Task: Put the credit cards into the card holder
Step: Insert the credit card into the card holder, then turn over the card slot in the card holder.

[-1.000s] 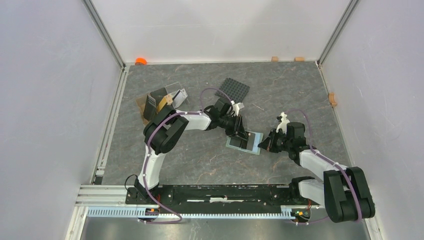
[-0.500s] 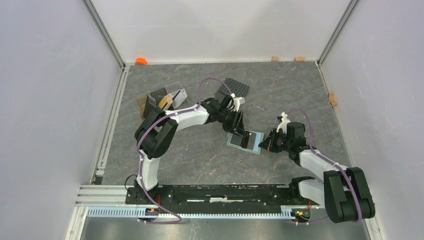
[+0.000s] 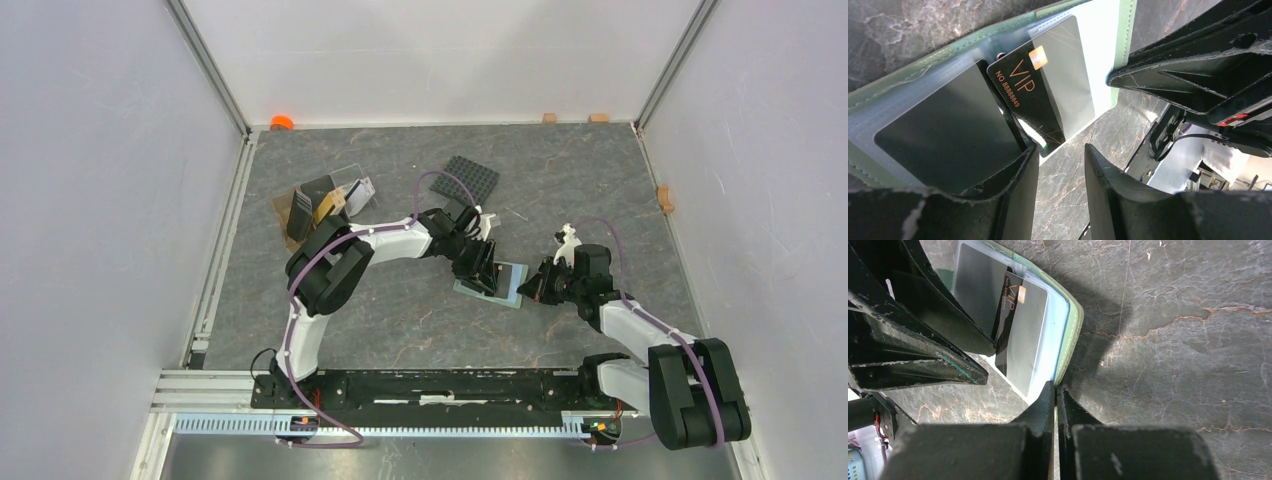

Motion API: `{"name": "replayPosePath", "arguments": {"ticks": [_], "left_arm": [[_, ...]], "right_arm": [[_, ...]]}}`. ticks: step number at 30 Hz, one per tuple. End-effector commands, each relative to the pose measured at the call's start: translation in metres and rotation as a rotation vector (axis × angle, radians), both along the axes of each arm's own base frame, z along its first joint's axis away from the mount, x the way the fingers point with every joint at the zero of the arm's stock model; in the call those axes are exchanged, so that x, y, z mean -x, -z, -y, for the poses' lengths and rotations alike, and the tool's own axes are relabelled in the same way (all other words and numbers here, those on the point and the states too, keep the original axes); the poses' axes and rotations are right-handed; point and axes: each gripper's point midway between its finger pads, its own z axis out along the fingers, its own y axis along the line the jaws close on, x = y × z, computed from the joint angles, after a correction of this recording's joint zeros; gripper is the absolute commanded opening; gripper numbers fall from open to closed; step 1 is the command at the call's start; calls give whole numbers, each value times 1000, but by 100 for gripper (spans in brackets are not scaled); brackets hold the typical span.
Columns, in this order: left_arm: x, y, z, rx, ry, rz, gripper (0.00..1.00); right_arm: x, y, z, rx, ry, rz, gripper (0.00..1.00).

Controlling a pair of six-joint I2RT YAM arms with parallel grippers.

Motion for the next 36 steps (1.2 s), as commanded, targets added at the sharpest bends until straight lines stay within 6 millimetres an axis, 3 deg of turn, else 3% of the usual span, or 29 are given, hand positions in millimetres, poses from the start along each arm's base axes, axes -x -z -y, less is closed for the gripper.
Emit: {"name": "replayPosePath", "arguments": {"ticks": [1,10,24,27,31,34,36], "left_arm": [[-5,2,8,-9,3,25,45],[-5,1,22,32,32,51,45],[11,-38,56,261,101,77,43],[6,-52,52,253,82,117,44],[-1,-83,31,189,13,222,49],[-23,-87,-3,55,-175,339,56],[-27,-83,-27,-11,-265,377,60]], "right_arm": [[-6,-8,0,2,-10,47,0],[-5,-10,-2,-9,-14,53,0],[-4,-20,-7,-31,-45,82,0],[-5,-26,-6,-22,-52,94,0],[-5,-35,-1,31,-74,104,0],[-3,-40,6,96,-95,98,0],[-2,-45,11,141,-115,97,0]]}}
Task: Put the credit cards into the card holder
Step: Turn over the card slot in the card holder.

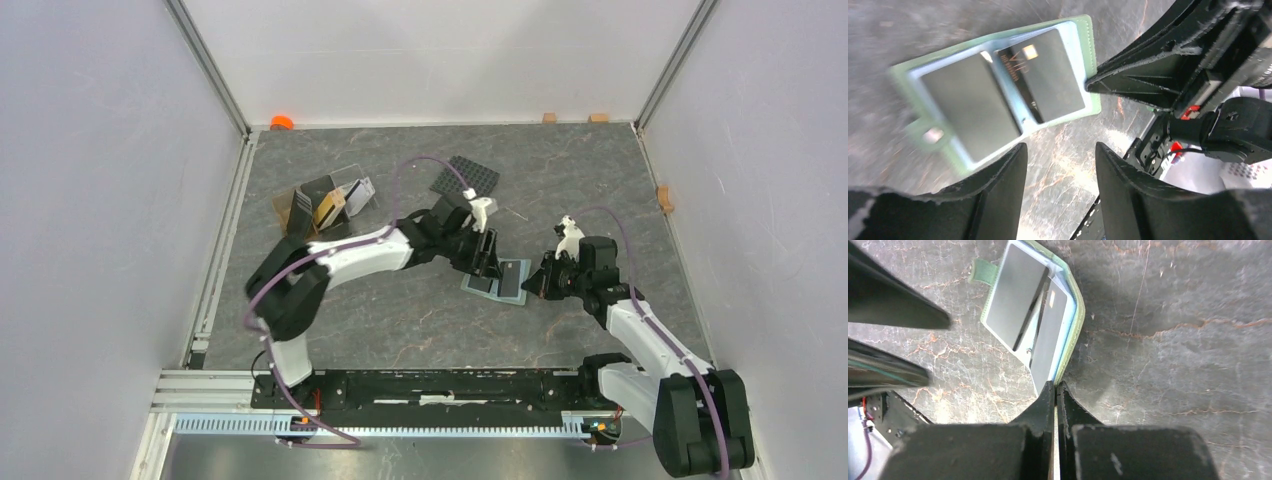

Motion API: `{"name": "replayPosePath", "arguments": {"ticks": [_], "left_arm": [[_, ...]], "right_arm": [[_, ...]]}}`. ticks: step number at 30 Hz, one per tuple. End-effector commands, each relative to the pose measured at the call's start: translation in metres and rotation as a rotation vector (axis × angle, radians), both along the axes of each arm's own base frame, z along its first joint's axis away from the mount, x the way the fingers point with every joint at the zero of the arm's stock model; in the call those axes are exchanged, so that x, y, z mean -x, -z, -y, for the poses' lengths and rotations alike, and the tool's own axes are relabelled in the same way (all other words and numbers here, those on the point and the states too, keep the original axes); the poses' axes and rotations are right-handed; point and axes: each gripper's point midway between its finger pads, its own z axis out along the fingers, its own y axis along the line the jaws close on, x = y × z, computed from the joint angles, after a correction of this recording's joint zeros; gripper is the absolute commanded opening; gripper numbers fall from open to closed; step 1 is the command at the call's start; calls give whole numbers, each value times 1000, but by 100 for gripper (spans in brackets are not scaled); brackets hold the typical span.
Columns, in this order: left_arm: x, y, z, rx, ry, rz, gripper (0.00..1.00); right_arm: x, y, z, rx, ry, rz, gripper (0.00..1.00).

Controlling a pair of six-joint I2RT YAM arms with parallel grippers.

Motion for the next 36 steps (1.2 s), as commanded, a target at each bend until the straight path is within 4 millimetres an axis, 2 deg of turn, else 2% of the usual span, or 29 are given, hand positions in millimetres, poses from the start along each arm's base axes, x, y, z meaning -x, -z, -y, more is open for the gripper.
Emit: {"name": "replayPosePath", "arguments": {"ticks": [1,5,8,11,18,22,24,29,33,36], "left_arm": [[-30,-28,-48,-98,-274,175,62],[-24,-4,-64,-139,-339,132,66],[-19,9,-53,-96,-316,88,66],[-19,9,-35,-12,-292,64,64],[-33,18,-5,69,-211,118,55],[-33,34,-3,47,-177,124,42],[-26,40,-6,51,-166,109,37],[-3,41,-21,96,-214,36,31],[19,44,-33,138,-287,-53,25],[39,42,-38,153,-332,-91,25]], "right_arm": [[-6,-23,13,124,-49,49,0],[-7,-31,26,200,-22,39,0],[-9,-33,28,211,-6,30,0],[-10,-30,26,202,-3,16,0],[-13,-30,5,159,-32,12,0],[-17,-34,-11,154,-52,26,2],[-20,-35,-16,156,-51,30,2],[-23,-39,-38,133,-82,36,7],[-16,-38,-51,126,-106,36,7],[-9,-34,-55,122,-125,30,8]]}}
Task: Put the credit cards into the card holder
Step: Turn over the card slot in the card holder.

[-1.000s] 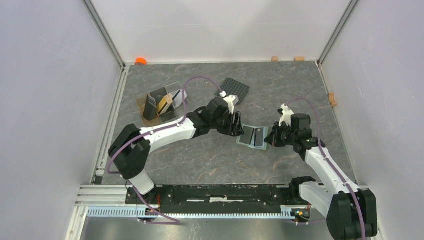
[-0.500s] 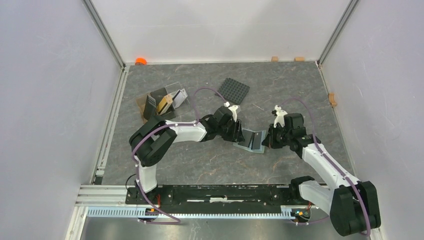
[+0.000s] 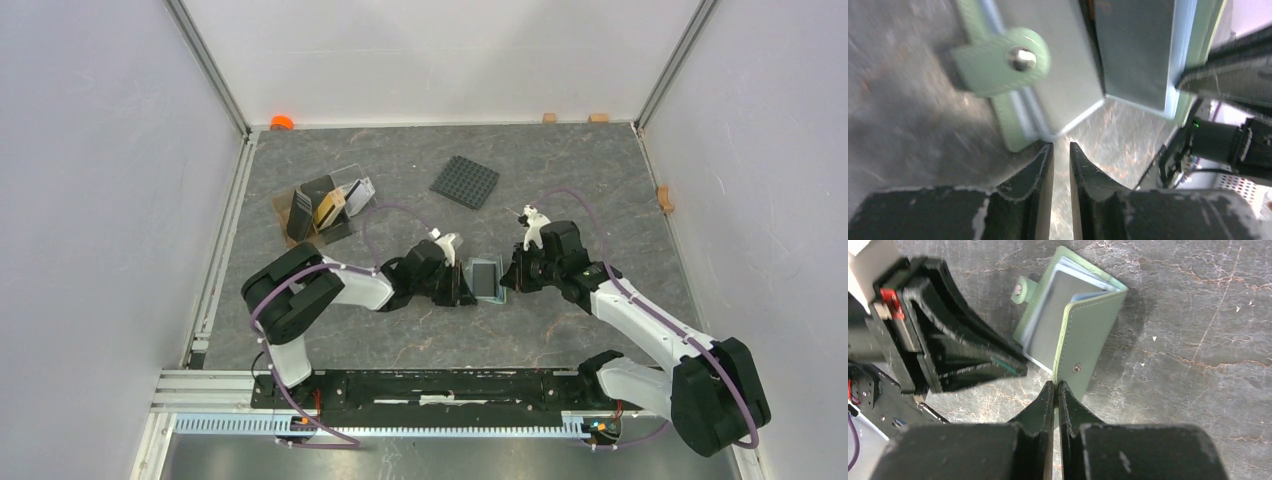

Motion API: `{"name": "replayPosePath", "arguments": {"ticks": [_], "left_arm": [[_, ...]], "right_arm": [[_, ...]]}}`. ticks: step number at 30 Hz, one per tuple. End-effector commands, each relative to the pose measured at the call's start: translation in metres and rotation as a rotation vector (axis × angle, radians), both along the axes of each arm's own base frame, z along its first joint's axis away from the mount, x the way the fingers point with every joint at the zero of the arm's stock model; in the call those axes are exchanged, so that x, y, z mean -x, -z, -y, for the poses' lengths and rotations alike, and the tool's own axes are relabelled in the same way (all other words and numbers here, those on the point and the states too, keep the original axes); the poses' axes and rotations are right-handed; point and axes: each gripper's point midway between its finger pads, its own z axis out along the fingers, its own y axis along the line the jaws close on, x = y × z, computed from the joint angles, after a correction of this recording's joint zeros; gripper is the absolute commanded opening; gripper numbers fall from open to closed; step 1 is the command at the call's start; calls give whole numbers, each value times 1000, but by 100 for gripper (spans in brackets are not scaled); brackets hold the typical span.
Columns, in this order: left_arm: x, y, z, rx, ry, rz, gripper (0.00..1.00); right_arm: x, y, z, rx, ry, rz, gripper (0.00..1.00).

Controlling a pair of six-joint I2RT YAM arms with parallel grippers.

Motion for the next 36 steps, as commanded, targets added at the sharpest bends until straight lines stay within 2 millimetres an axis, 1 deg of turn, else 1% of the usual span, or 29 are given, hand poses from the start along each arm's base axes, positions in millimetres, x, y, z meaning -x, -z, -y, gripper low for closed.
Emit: {"name": "replayPosePath", "arguments": {"ticks": [1,4,7,9,11,13,15,18,20,23,25,27,30,34,36], "left_arm": [[25,-20,5,95,-68,-51,27],[34,-25,0,103,-93,-59,31],[34,-38,-4,117,-106,-41,36],[31,-48,-5,105,-92,-2,38],[24,-58,-6,73,-80,61,39],[13,-67,-8,27,-77,136,40],[0,-67,-15,-62,-93,192,40],[-20,-59,-25,-154,-138,219,40],[-26,-52,-26,-169,-157,204,39],[-31,-36,-30,-216,-182,165,40],[-31,-25,-30,-227,-183,143,42],[-29,-17,-24,-213,-157,126,44],[-25,-4,-21,-227,-132,95,45],[-21,7,-23,-238,-132,66,40],[-18,9,-24,-234,-133,55,39]], "right_arm": [[-4,-7,-8,-19,8,31,9],[0,-5,-6,-11,8,39,10],[0,-7,-5,-11,10,55,10],[0,-10,-8,-33,-1,63,8],[0,-14,-11,-50,-7,71,5],[-2,-15,-8,-31,5,74,4],[-4,-15,-2,6,18,81,3],[-3,-12,5,44,33,77,3],[-3,-11,6,48,37,72,3],[-3,-10,5,48,43,71,3],[-3,-9,4,50,46,69,3],[-4,-9,2,45,45,68,3],[-4,-10,-4,30,42,68,3],[-5,-12,-15,-2,33,74,8],[-4,-13,-21,-29,25,70,10]]}}
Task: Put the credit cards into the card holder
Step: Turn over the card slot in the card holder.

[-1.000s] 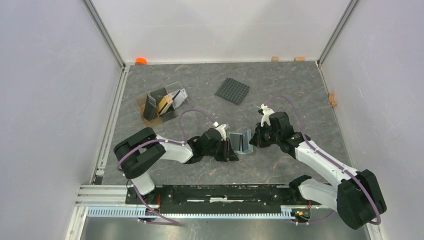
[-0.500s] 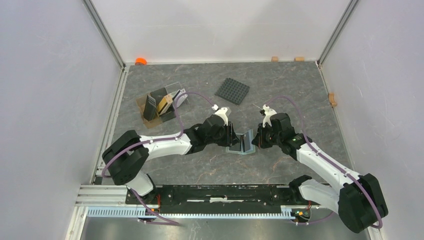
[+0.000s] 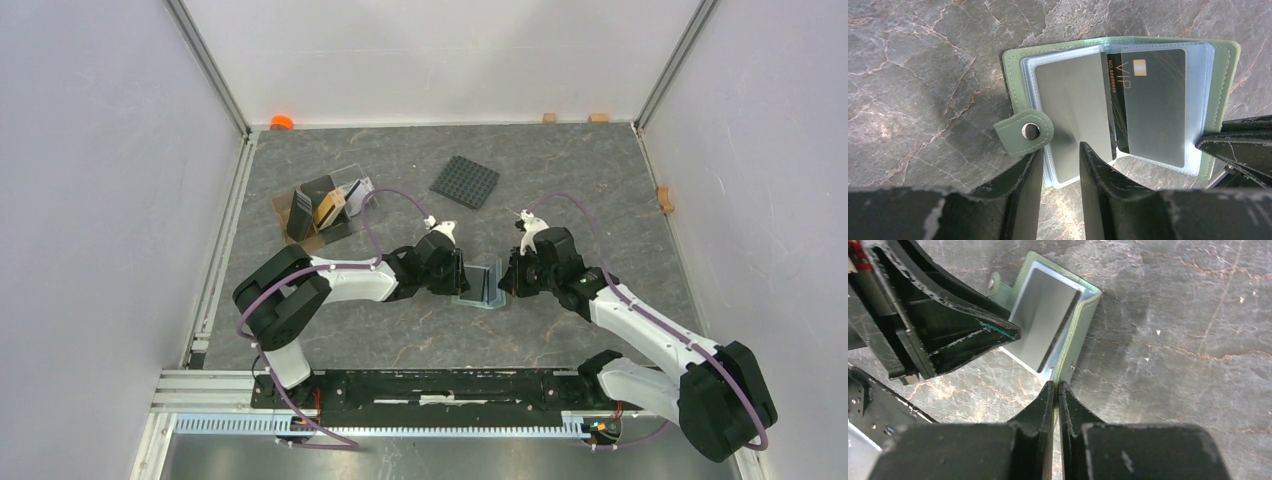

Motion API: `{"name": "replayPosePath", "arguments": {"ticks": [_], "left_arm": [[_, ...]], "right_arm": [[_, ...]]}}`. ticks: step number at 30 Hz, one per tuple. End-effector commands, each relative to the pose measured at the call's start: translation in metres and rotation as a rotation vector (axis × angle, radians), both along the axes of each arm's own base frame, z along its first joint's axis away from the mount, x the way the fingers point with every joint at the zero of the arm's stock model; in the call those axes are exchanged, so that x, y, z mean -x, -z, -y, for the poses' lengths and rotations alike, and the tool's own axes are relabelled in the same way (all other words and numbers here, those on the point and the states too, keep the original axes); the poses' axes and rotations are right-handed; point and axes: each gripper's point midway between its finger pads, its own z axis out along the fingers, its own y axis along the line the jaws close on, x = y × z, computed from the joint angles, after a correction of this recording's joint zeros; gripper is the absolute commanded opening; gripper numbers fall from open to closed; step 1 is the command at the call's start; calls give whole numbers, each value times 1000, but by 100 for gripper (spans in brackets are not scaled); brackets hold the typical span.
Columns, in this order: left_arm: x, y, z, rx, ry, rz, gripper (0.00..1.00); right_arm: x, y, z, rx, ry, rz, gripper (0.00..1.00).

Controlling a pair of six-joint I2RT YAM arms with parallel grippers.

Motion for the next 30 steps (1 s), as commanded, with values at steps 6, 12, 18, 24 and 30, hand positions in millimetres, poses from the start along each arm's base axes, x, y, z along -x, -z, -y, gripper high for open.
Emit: {"name": "replayPosePath", "arguments": {"ticks": [6,12,18,24,30], "left_arm": [[15,21,1,8,31,-65,36],[18,23,4,36,28,-85,34],[19,25,2,33,24,-91,33],[16,21,-7,12,-13,-75,33],[14,-2,-12,36,-26,-24,37]], "right_arm": [[-12,-19,-27,-102,-3,59,12],[-10,-10,-27,-85,-6,43,13],[-12,2,-16,-13,26,40,14],[-13,11,1,74,71,38,14],[-16,7,13,113,117,72,14]]}}
